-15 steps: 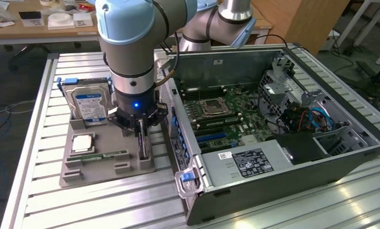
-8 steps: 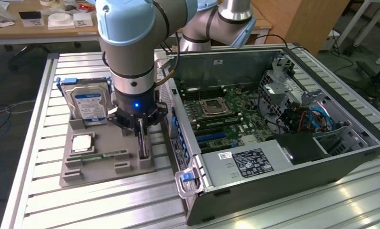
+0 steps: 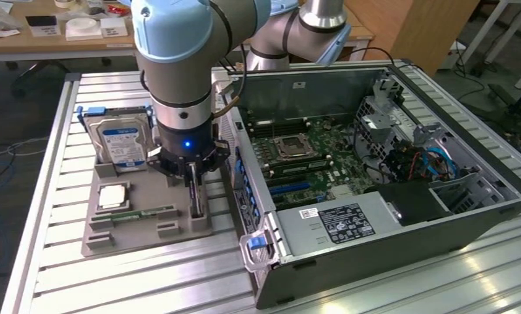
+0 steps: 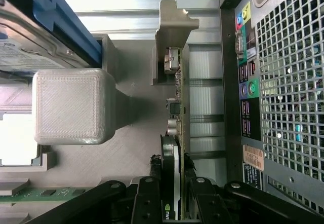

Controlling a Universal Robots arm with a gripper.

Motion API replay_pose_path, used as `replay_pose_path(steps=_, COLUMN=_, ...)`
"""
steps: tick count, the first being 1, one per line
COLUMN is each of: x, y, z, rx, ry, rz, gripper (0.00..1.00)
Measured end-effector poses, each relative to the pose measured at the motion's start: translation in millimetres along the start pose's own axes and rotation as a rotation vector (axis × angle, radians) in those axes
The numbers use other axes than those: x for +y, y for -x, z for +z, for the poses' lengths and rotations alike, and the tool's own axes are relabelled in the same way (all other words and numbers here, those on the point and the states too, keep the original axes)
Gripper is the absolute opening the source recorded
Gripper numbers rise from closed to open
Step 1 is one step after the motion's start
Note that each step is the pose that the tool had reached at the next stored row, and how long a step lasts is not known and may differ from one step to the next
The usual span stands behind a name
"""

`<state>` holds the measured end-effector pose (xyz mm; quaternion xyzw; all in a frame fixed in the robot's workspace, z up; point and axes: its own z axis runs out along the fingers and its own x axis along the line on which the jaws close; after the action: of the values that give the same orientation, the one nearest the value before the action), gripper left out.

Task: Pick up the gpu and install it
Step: 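Pick up the gpu and move the gpu toward the slot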

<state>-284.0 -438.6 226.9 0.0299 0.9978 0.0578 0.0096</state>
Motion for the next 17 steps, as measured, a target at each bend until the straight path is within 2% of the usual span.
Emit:
replay_pose_path(steps=6, x=0.4, y=0.1, z=-3.6, rx=0.0001, ry=0.0016, rz=0.0, gripper=0.27)
replay_pose_path(steps=14, x=1.7, y=0.2, z=-14.6, rx=0.0013, ry=0.0153, rz=-0.002, gripper=0.27)
replay_pose_path(steps=17, x=2.4, y=0.4, z=-20.3, rx=0.0018, ry=0.0232, rz=-0.003, gripper=0.27)
